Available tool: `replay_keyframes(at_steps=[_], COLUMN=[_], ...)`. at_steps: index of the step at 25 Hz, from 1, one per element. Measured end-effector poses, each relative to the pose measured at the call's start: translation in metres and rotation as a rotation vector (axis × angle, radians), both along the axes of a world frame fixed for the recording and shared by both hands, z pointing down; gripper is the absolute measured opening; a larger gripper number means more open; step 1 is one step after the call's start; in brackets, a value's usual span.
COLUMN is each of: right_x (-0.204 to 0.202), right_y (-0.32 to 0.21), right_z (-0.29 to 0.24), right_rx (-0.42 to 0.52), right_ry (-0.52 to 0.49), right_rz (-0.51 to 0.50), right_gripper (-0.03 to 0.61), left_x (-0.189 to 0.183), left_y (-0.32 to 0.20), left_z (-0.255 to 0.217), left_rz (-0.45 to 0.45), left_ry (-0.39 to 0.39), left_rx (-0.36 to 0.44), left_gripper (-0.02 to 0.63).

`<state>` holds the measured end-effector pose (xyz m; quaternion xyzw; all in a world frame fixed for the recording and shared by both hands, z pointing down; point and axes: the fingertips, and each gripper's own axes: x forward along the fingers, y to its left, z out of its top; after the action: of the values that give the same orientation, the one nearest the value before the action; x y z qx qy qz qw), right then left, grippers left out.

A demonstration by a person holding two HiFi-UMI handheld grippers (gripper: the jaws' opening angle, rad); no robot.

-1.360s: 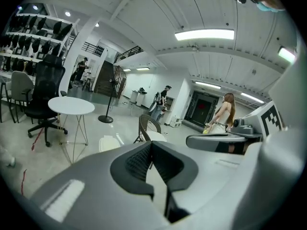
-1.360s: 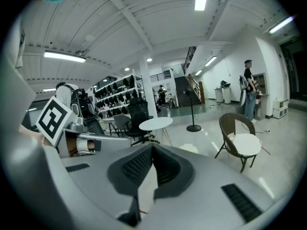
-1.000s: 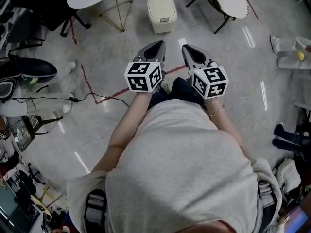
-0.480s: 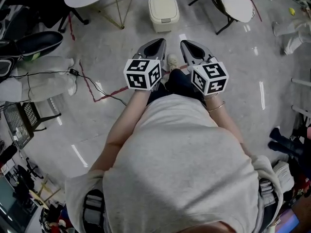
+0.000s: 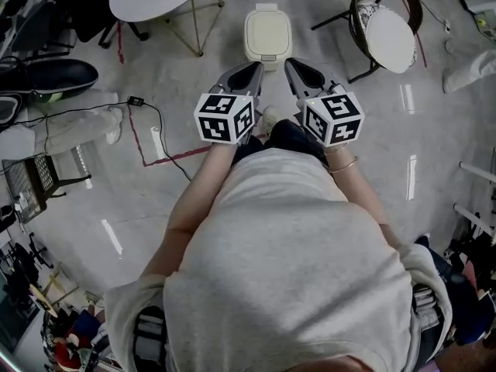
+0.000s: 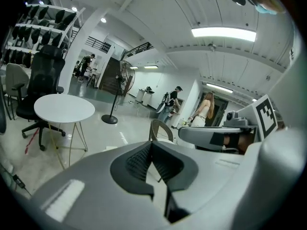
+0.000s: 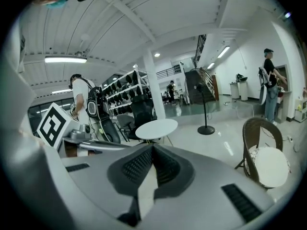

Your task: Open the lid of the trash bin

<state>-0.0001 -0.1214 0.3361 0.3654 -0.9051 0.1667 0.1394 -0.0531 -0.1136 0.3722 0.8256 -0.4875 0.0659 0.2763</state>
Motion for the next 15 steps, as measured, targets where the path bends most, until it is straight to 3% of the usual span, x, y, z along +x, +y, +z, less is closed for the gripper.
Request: replay_keyframes(at_steps=[4, 15], right_x=[0.007, 0.025], right_y=[-0.03, -0.07], right_z=[0.002, 0.018], right_rx=[0.0, -0.048], right_ry=[-0.003, -0.004], right_rz=[-0.04, -0.08], right_gripper=[0.006, 0.006], left_x=[-0.005, 0.003], left_y=[-0.03, -0.058], left_z=[0.007, 0.019], left_rz=[-0.071, -0.147], left_ry=[0.004, 0.005], left_rx=[-0.014, -0.047], left_gripper=[0.009, 0.009])
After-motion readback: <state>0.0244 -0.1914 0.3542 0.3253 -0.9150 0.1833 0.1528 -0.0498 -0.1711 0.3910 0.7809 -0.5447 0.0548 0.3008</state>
